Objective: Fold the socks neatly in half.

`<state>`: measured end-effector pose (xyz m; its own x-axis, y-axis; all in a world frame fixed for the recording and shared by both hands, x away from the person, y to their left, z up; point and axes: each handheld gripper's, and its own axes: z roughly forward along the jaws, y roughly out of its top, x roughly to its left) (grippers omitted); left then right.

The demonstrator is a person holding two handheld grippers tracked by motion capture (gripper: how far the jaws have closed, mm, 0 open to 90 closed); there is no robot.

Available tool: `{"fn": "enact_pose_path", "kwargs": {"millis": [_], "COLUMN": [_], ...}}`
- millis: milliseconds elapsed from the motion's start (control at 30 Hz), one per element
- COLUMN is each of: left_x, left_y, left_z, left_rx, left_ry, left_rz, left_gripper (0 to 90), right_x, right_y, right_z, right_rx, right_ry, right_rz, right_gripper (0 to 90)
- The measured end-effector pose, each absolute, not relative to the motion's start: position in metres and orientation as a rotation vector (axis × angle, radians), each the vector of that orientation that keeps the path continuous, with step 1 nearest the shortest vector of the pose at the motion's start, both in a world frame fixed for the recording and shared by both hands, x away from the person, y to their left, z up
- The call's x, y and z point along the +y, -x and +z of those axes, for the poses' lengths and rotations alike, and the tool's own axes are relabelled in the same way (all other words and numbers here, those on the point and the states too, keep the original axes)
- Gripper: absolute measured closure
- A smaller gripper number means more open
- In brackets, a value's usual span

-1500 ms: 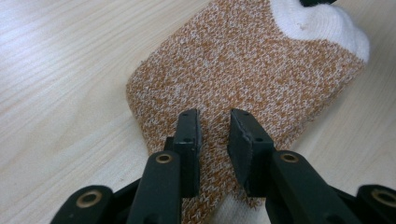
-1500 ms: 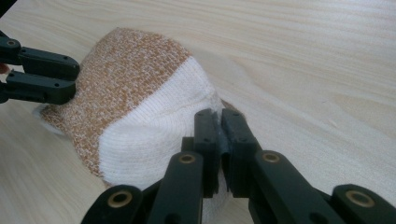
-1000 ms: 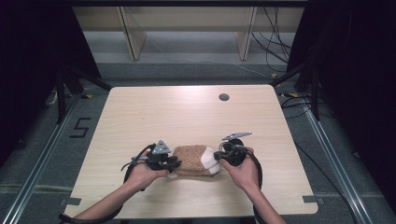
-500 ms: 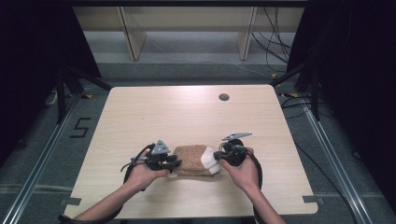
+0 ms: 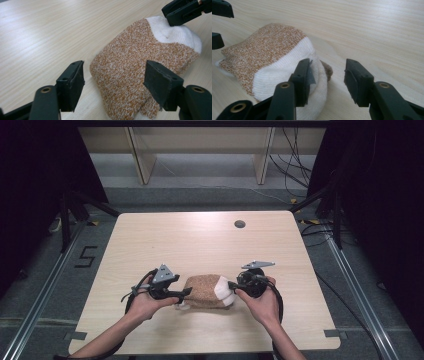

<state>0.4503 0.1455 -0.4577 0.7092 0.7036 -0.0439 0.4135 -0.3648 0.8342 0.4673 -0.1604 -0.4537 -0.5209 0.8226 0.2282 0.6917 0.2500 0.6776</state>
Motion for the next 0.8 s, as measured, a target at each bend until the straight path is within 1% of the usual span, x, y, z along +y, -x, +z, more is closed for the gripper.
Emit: {"fn": "enact_pose_path", "kwargs": {"millis": [67, 233, 300, 400, 433, 467, 533, 600, 800], "left_x": [0.148, 0.151, 0.154, 0.156, 0.159, 0.159, 0.164, 0.168, 0.186], "left_y": [-0.450, -0.449, -0.449, -0.448, -0.448, -0.447, -0.446, -0.446, -0.442], "left_z": [-0.456, -0.454, -0.453, -0.452, -0.451, -0.452, -0.450, -0.450, -0.448], "left_rx": [0.843, 0.856, 0.846, 0.850, 0.840, 0.850, 0.848, 0.860, 0.882], "left_ry": [-2.021, -1.985, -2.003, -1.982, -1.997, -1.976, -1.983, -1.958, -1.944], "left_rz": [0.402, 0.407, 0.414, 0.413, 0.418, 0.417, 0.426, 0.430, 0.452], "left_gripper": [29.4, 26.9, 26.0, 24.9, 24.4, 23.8, 22.8, 21.7, 19.4], "right_x": [-0.162, -0.163, -0.164, -0.168, -0.166, -0.170, -0.171, -0.175, -0.186], "right_y": [-0.468, -0.466, -0.465, -0.466, -0.461, -0.464, -0.462, -0.461, -0.455], "right_z": [-0.453, -0.449, -0.448, -0.448, -0.446, -0.448, -0.446, -0.446, -0.446], "right_rx": [2.342, 2.321, 2.308, 2.300, 2.290, 2.288, 2.281, 2.279, 2.273], "right_ry": [-1.400, -1.412, -1.428, -1.367, -1.455, -1.360, -1.366, -1.346, -1.327], "right_rz": [1.115, 1.135, 1.147, 1.183, 1.183, 1.196, 1.206, 1.209, 1.215], "right_gripper": [53.4, 48.9, 47.0, 44.1, 43.0, 42.1, 40.3, 38.8, 37.7]}}
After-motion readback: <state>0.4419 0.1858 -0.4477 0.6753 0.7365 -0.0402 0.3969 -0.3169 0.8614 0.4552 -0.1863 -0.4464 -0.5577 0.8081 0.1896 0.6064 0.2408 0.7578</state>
